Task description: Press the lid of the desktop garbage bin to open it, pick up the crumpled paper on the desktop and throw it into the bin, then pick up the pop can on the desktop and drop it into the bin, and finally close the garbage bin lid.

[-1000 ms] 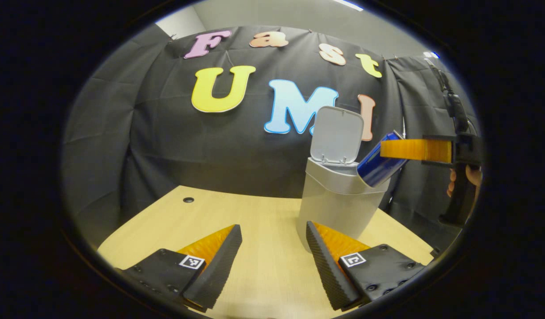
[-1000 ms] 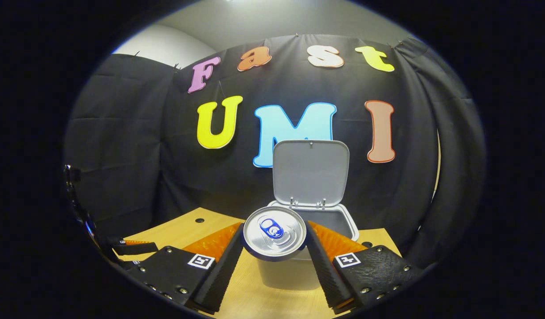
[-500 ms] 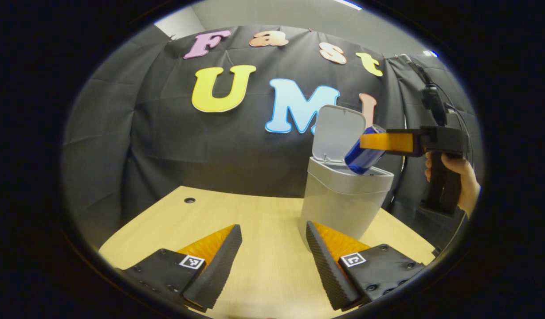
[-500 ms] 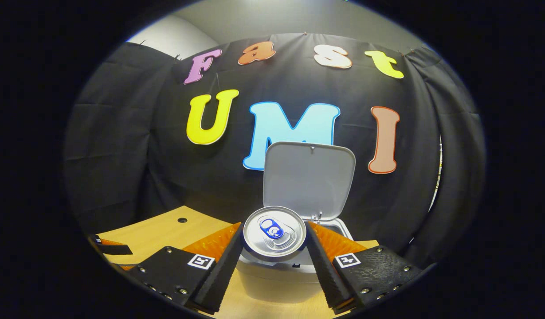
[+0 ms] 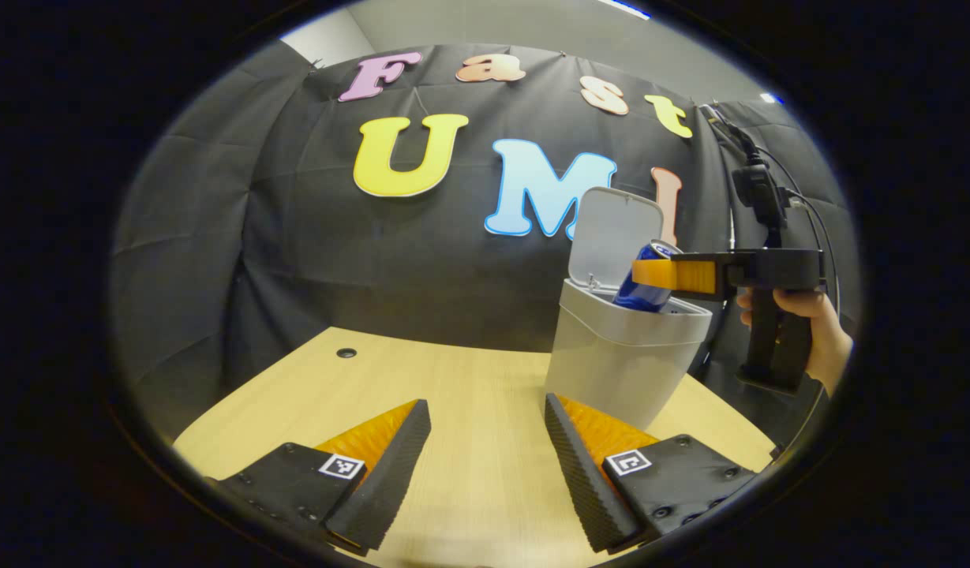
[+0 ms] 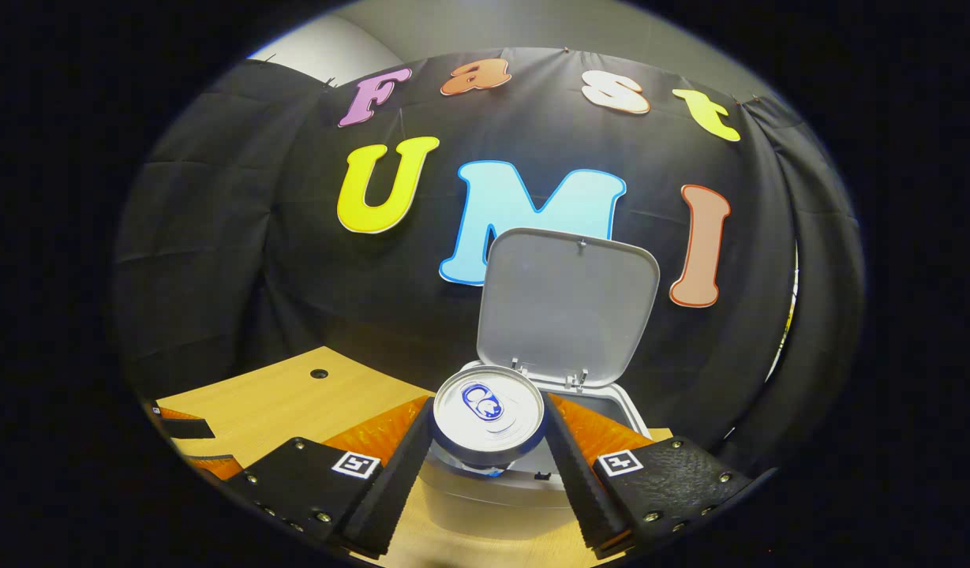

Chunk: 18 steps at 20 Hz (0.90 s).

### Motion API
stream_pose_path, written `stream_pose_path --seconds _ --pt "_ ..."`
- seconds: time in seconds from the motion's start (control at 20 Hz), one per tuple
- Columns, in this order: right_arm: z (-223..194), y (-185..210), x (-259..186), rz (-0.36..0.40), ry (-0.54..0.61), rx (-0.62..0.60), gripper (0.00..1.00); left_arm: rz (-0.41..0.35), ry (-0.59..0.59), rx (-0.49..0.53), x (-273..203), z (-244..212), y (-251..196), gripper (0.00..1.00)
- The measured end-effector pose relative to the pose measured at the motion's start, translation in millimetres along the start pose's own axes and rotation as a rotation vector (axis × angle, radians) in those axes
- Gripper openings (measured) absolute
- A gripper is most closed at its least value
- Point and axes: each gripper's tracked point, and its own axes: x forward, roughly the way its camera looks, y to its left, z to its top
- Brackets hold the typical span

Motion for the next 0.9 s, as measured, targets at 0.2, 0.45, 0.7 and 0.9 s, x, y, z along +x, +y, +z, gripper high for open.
stream_pose_path --seconds 0.2,0.45,0.7,0.9 --pt "6.7 0.8 -3.6 0.004 -0.020 -0.001 0.87 -0.003 0.001 -0.008 -1.0 -0.8 0.6 0.95" --pt "29.4 -6.2 -8.2 -0.012 -0.064 -0.029 0.86 -0.003 -0.009 -0.006 -7.0 0.8 -0.2 0.96" --pt "61.4 -22.9 -5.8 -0.057 -0.113 -0.040 0.86 0.000 -0.024 -0.010 -15.1 4.2 -1.4 0.95" --pt "81.6 -33.6 -0.2 -0.104 -0.137 0.007 0.86 0.001 -0.031 -0.013 -18.6 5.4 -1.3 0.96"
